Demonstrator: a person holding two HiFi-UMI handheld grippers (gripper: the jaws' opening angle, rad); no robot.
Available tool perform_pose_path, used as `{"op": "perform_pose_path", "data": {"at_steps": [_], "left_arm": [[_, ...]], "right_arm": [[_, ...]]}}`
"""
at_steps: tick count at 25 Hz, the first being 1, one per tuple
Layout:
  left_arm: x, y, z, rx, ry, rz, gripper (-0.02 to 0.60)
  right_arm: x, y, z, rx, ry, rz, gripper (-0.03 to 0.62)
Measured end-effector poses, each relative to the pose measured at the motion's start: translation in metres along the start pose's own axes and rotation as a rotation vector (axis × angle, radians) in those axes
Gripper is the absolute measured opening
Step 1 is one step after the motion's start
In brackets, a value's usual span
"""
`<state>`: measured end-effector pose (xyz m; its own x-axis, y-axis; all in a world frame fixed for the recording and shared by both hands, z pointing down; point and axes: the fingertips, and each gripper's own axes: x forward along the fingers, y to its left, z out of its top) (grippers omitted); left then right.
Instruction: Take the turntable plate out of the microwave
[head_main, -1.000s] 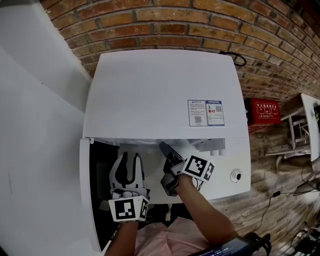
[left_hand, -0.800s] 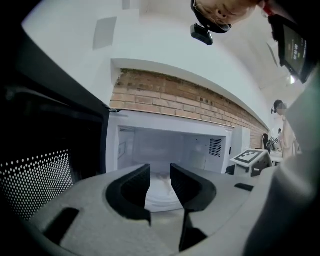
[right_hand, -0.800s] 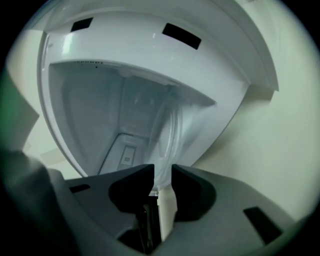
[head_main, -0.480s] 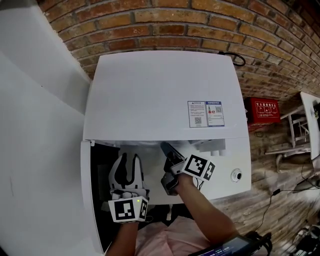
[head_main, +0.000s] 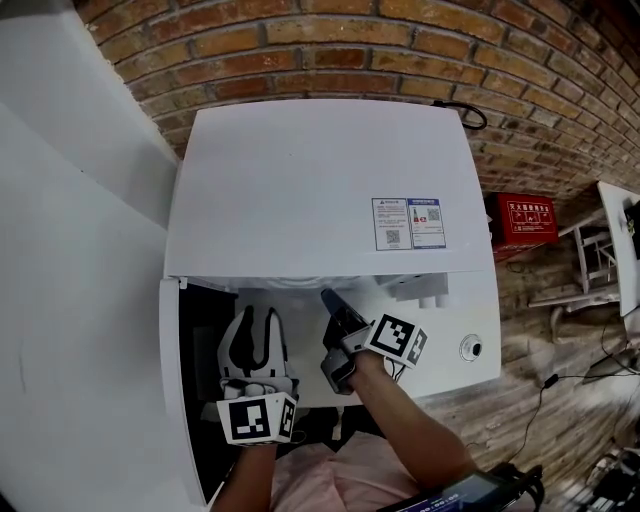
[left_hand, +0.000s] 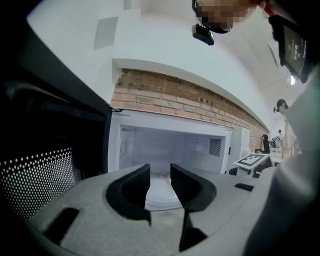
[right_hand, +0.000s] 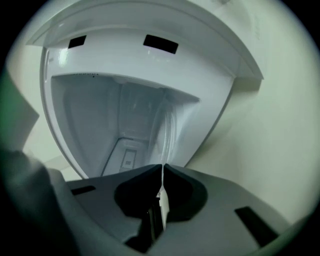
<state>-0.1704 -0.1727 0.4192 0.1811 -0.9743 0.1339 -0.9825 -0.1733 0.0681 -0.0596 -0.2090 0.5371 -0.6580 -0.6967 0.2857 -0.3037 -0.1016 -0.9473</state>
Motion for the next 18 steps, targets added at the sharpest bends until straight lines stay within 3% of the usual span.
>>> {"op": "perform_pose_path", "data": {"at_steps": [6,10,15,18], "left_arm": [[-0.002,-0.003,0.000,0.000,-0.003,-0.006,0.130],[-0.004,-0.004,0.000,-0.001,-0.006,-0.007,0.130],[-0.007,-0.005,-0.002,0.001,-0.003,-0.008,0.130],[-0.007,-0.003,-0.003,0.005,0.001,-0.003,0.130]], "right_arm": [[-0.012,0.005,-0.011,-0.051,0.006,0.006,0.002],[-0.014,0.004,-0.013,-0.026,0.000,0.016,0.005],[0.002,0.001,-0.007,0.062,0.005,0.054,0.130],[0.015,-0.001,-0.008,0.102,0.027,0.061,0.141]]}}
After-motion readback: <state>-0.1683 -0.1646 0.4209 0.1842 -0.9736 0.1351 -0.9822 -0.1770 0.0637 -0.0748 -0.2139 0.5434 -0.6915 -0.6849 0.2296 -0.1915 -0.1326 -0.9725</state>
